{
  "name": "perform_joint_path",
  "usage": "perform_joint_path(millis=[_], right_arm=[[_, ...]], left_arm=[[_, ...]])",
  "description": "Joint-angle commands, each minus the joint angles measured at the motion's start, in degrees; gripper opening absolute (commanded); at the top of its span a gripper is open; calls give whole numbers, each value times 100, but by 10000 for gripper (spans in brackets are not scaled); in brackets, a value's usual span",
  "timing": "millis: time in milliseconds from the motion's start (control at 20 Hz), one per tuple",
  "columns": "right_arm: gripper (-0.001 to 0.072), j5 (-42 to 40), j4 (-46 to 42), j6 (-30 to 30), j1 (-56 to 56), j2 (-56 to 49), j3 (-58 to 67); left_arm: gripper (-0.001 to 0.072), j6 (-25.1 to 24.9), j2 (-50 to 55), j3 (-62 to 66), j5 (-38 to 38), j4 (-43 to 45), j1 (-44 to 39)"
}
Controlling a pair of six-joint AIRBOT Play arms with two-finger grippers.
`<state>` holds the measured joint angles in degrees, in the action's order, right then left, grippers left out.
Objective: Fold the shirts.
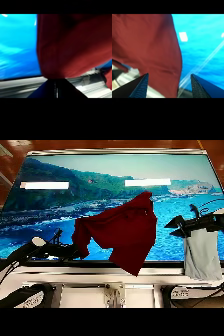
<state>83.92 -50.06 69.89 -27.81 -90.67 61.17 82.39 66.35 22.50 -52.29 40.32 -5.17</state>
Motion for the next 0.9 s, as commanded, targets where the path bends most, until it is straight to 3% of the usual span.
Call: perform_joint_path(millis=[0,200,450,500,550,600,650,850], right_arm=[[640,-269,37,-103,295,2,-815],[640,-1014,2,-140,1093,2,-1156],[638,-1648,15,501,1759,0,-1156],[608,-1718,26,549,1906,2,-1156],[396,-1757,33,553,2057,2,-1154],[108,-1740,74,538,2173,9,-1154],[59,-1676,197,372,2243,61,-1152],[58,-1117,769,-789,1932,1150,-605]], left_arm=[[45,-94,-177,160,-164,-7,-24],[45,-90,-420,328,-398,-4,-22],[45,-90,-640,529,-282,-4,-20],[45,-92,-638,590,-254,-7,-20],[45,-92,-640,660,-258,-4,-15],[45,-96,-643,741,-269,-4,-13],[45,-101,-647,870,-284,22,-11],[43,-94,-1126,2326,-328,726,13]])
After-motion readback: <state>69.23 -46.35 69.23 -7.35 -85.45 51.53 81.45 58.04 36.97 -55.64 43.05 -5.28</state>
